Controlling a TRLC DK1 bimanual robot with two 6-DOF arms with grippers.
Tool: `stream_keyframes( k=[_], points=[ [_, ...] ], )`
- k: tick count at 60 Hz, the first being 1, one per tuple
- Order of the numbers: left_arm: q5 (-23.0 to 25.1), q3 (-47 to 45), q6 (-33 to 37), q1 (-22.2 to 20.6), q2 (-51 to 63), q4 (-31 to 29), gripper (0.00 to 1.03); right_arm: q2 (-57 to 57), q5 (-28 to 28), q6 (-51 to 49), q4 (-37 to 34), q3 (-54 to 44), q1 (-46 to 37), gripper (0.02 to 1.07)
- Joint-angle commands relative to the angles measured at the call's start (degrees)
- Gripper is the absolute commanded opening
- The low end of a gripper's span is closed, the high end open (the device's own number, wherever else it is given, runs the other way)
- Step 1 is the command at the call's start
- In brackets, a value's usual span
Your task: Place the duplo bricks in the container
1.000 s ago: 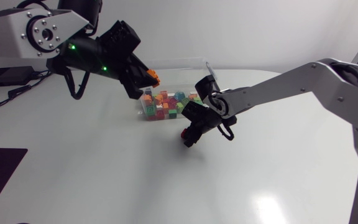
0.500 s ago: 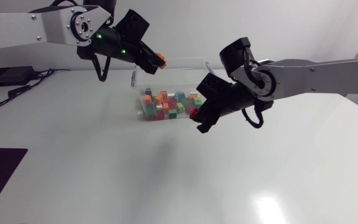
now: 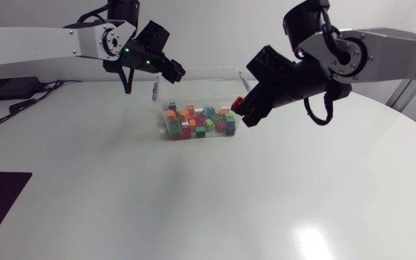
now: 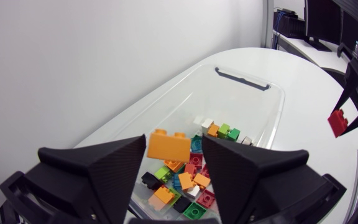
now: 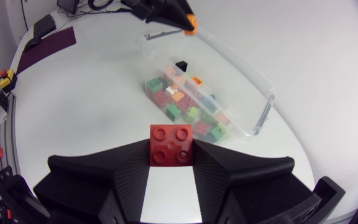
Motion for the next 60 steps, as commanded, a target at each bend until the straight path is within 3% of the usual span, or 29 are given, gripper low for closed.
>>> stream_keyframes(
  k=[1,23,31,60],
  points=[
    [-0.9,1.8,-1.2,-0.1,1.3,1.1,0.98,-1.0,-0.7,1.7,-1.0,3.4,-0.8,0.37],
    [-3.0,-6.8,-2.0,0.2,-9.6,2.9,0.98,4.8,-1.2,5.6,1.2,14.8,-2.6,0.37],
    [-4.5,-12.7,-1.9,1.4,-15.1,6.2,0.98,7.8,-1.2,6.3,3.0,17.6,-2.9,0.37],
    [-4.7,-27.2,-1.3,3.7,-29.2,9.6,0.98,21.0,-1.2,7.9,7.6,27.9,-2.8,0.38]
  ],
)
